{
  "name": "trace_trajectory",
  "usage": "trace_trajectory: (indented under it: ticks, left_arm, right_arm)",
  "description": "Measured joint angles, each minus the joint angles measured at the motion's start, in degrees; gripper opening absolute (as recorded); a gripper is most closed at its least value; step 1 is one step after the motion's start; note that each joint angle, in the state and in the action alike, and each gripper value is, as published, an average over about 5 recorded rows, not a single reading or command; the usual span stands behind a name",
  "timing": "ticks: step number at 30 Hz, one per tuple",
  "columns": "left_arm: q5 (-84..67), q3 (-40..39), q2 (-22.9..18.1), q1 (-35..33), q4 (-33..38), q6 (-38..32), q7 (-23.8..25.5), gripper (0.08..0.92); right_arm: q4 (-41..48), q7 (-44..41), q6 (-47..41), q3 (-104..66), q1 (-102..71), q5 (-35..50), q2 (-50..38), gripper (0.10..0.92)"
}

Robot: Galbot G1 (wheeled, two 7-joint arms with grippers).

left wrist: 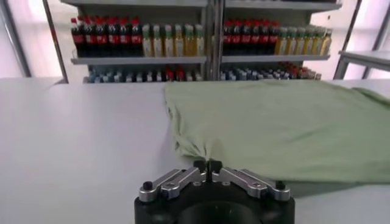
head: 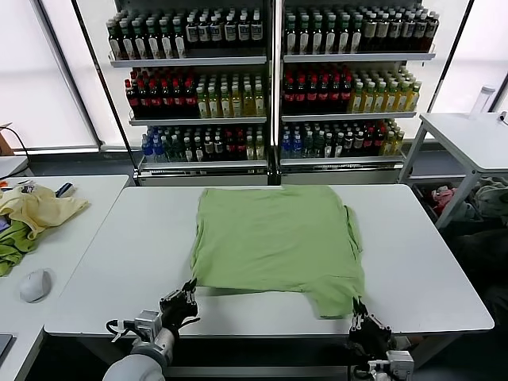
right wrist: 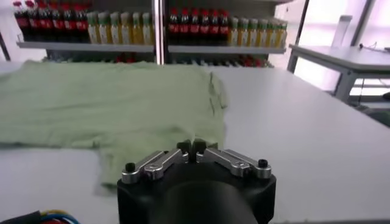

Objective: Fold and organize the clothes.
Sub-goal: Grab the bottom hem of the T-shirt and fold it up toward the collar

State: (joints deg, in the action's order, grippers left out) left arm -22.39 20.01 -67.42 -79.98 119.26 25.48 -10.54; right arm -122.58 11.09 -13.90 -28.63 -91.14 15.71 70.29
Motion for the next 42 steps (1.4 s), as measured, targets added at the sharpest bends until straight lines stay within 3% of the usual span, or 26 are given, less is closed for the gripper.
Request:
trace_trajectory:
  ticks: [17, 37, 42]
  left_arm:
    - [-1.93, -4.18, 5.98, 11.07, -5.58, -0.7, 1.03, 0.089]
    - [5.04, -12.25, 4.64, 25.55, -20.96, -1.31, -0.46, 0.089]
    - [5.94, -13.0, 4.03, 26.36, -22.73, -1.34, -0.39, 0.123]
  right_arm:
    - [9.89, -0.72, 0.4, 3.93, 17.97, 2.17, -6.69, 0.136]
    - [22.97, -1.58, 0.21, 11.82, 32.29, -0.95, -6.9, 0.136]
    - [23.91, -2.43, -0.7, 12.49, 33.13, -1.85, -6.39, 0.209]
